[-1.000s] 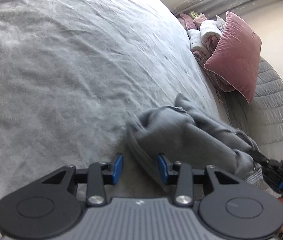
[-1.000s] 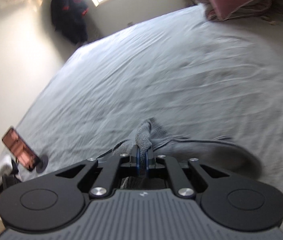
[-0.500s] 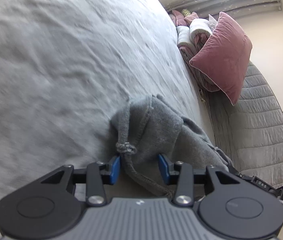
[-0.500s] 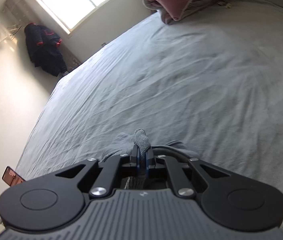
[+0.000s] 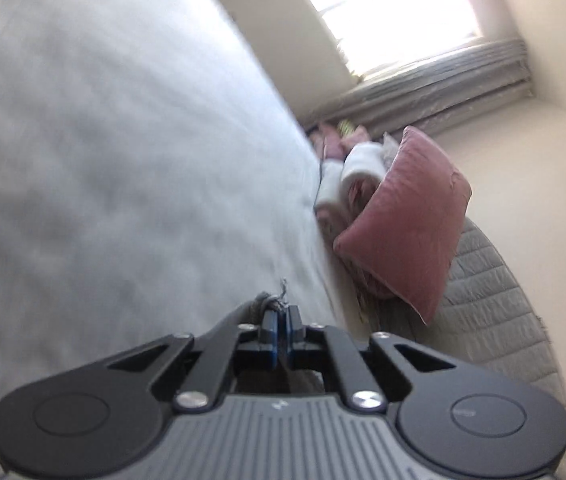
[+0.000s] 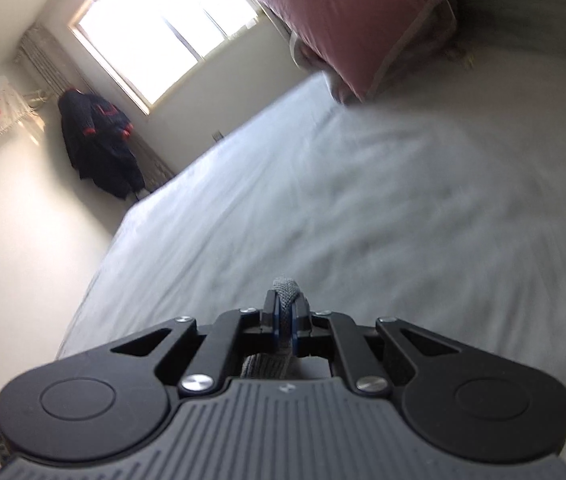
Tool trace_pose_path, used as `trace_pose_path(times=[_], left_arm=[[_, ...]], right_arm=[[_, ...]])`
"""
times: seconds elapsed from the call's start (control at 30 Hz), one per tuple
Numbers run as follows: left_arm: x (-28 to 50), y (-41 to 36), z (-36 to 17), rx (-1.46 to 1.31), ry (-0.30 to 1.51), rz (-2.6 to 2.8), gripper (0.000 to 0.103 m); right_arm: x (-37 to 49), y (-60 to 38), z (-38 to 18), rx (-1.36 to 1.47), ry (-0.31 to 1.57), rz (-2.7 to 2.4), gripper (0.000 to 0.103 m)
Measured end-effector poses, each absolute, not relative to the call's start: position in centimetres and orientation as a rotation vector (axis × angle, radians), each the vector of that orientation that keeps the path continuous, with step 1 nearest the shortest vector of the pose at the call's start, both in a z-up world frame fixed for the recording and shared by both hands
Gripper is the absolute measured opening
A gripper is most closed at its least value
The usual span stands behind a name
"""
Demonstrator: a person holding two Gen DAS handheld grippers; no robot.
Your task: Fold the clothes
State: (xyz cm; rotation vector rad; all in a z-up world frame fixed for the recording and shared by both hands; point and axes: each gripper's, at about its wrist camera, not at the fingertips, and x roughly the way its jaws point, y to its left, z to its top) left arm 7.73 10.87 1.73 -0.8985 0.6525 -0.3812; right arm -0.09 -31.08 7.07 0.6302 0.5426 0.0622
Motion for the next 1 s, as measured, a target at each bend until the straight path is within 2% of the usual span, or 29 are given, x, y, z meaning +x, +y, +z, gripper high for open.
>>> trace_pose_path(times=[0.17,0.37,0.73,1.0], left_arm=[[11.3,8.7,5.7,-0.736,0.557,-0.311,0.003],[15.3,5.9,6.3,-0.554,0.500,-0.236,0.003],[23.5,1.6,1.5,-0.467,0.559,-0.092,0.003],[25.5,0.4,-2.1,-0.478,0.623,-0.058,0.006]], right_arm=[[2.9,-30.5,9.5,0.547,0.432,0.019,0.006],[7.3,-30.5,9.9,0.445,0.376,-0.047,0.006],[16.1,-30.7,4.7,0.268,0.440,-0.134,0.006],[18.6,-30.6,1.3,0.272,0.516,-0.099,0.010]])
